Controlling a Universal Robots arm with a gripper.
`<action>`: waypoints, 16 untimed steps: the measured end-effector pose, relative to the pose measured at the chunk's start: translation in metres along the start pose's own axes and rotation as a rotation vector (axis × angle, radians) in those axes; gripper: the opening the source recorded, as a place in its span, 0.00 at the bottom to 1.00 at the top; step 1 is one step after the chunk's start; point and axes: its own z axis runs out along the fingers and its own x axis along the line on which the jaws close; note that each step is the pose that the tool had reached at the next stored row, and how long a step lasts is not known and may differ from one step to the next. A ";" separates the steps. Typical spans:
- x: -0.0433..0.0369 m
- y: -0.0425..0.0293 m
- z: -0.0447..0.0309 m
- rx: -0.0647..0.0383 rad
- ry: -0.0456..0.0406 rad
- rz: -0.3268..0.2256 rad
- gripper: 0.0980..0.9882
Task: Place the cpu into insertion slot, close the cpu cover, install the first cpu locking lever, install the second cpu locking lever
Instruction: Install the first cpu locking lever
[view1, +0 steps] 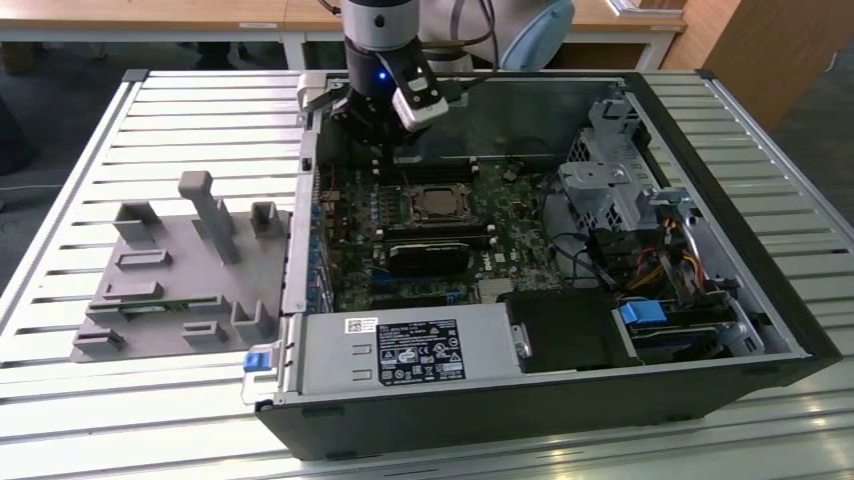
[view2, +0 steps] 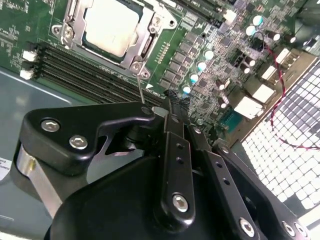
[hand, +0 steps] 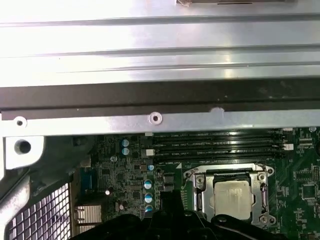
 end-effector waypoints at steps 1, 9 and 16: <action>0.0001 0.0015 0.0003 0.000 0.0000 0.000 0.01; 0.0004 0.0083 0.0016 0.000 0.0000 0.000 0.01; -0.0085 0.0092 0.0020 0.000 0.0008 0.000 0.01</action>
